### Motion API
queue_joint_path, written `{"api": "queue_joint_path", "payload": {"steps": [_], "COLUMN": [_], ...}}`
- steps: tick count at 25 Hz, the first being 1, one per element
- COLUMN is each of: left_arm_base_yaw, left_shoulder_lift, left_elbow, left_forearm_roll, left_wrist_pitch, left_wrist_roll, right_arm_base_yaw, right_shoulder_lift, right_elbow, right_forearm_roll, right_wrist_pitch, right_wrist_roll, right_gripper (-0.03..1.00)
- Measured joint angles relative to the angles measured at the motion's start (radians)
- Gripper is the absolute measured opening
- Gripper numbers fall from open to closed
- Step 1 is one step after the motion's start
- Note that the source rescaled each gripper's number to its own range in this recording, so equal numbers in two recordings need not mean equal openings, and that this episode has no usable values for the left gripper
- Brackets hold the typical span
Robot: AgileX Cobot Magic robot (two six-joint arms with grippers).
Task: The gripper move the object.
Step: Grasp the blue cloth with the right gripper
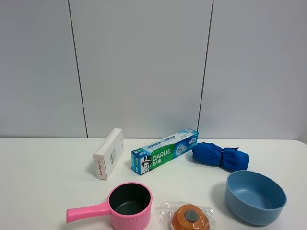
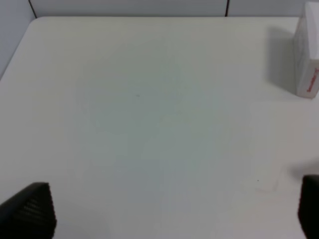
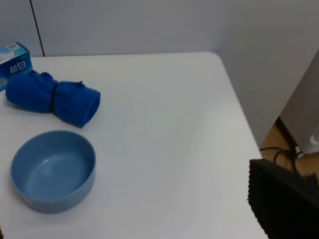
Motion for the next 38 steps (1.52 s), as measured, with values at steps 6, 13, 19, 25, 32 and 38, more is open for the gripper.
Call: {"api": "queue_joint_path", "payload": {"steps": [6, 13, 19, 25, 32, 38], "left_arm_base_yaw": [0.0, 0.0, 0.0, 0.0, 0.0, 0.0], "left_shoulder_lift": [0.0, 0.0, 0.0, 0.0, 0.0, 0.0], "left_elbow": [0.0, 0.0, 0.0, 0.0, 0.0, 0.0], "left_forearm_roll": [0.0, 0.0, 0.0, 0.0, 0.0, 0.0], "left_wrist_pitch": [0.0, 0.0, 0.0, 0.0, 0.0, 0.0], "left_wrist_roll": [0.0, 0.0, 0.0, 0.0, 0.0, 0.0], "right_arm_base_yaw": [0.088, 0.14, 0.14, 0.14, 0.18, 0.244], "right_shoulder_lift": [0.291, 0.675, 0.977, 1.242, 1.472, 1.587], "right_elbow": [-0.182, -0.284, -0.426, -0.597, -0.727, -0.745], "right_forearm_roll": [0.01, -0.048, -0.1, -0.087, -0.059, -0.144], "right_wrist_pitch": [0.014, 0.054, 0.026, 0.013, 0.003, -0.013], "right_wrist_roll": [-0.095, -0.176, -0.195, -0.226, -0.331, -0.37], "right_gripper": [1.0, 1.0, 1.0, 1.0, 1.0, 1.0]}}
